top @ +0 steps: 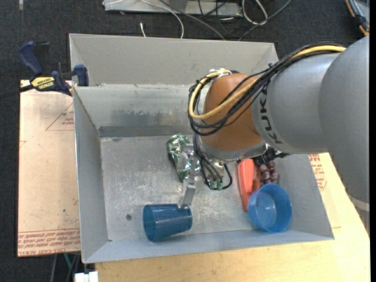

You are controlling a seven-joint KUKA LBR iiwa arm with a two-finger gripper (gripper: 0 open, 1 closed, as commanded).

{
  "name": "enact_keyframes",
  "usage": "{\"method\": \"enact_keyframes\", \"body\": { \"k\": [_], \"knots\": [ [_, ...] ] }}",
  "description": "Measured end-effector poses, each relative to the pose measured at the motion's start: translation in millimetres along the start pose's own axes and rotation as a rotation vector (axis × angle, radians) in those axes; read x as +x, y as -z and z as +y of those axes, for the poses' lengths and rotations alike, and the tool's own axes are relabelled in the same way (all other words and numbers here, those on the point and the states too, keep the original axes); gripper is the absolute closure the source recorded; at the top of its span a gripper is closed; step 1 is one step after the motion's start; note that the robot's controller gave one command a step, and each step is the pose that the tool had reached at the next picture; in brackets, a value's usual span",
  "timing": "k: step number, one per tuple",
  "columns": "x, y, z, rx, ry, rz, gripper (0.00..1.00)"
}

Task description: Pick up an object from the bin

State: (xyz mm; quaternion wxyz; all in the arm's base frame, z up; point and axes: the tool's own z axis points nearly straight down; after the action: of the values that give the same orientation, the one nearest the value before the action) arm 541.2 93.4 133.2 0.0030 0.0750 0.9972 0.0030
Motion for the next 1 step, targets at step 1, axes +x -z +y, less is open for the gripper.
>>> {"method": "enact_keyframes", "body": {
  "k": [1],
  "knots": [
    [-15.4,-55.0,-68.0,0.003,0.139,0.005,0.00]
  ]
}}
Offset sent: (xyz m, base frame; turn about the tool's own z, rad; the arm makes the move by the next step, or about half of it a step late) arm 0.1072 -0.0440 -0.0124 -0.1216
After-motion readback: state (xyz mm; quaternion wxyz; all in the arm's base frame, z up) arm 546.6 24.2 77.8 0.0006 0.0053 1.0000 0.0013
